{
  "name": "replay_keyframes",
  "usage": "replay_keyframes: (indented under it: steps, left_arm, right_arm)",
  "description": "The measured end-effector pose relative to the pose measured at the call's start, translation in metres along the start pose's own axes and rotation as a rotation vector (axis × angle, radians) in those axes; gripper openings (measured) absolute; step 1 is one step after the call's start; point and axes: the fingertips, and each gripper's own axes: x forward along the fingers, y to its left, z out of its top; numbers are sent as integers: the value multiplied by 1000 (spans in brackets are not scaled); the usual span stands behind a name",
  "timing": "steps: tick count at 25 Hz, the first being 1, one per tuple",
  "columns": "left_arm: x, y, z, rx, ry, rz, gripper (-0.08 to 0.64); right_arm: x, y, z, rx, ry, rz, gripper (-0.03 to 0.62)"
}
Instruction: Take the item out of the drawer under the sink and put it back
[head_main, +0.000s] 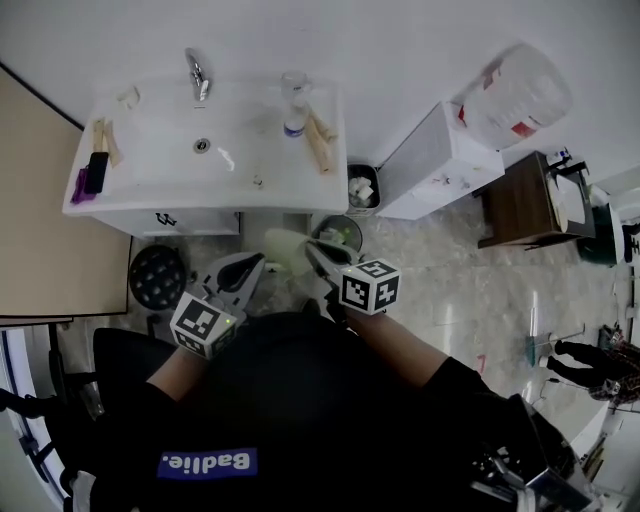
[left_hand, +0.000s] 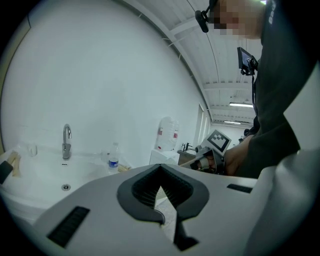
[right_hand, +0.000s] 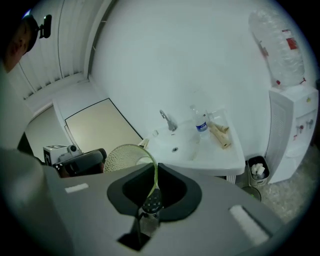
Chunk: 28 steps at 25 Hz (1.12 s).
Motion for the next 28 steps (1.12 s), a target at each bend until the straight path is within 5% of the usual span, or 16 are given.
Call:
replay_keyframes:
  steps: [16,28]
  left_arm:
    - [5,-22,-5,8,16,-55,-8]
    - [-2,-17,-12,-32,7,-22,-8]
  right_arm:
    - [-24,20,5,-47,-42,34,23]
    - [-17,17,-10,-17,-11,39,23]
